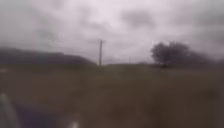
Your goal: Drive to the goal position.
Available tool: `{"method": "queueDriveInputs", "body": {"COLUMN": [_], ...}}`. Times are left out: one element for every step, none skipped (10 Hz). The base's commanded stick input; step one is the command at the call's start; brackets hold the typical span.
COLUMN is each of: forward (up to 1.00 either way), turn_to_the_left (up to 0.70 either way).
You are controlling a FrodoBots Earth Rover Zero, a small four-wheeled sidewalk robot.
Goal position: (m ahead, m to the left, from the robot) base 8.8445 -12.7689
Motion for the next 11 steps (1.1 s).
{"method": "queueDriveInputs", "body": {"forward": [0.7, 0.7, 0.7, 0.7, 0.7, 0.7, 0.7, 0.7, 0.7, 0.7, 0.7], "turn_to_the_left": [0.0, 0.0, 0.0, 0.0, 0.0, 0.0, 0.0, 0.0, 0.0, 0.0, 0.0]}}
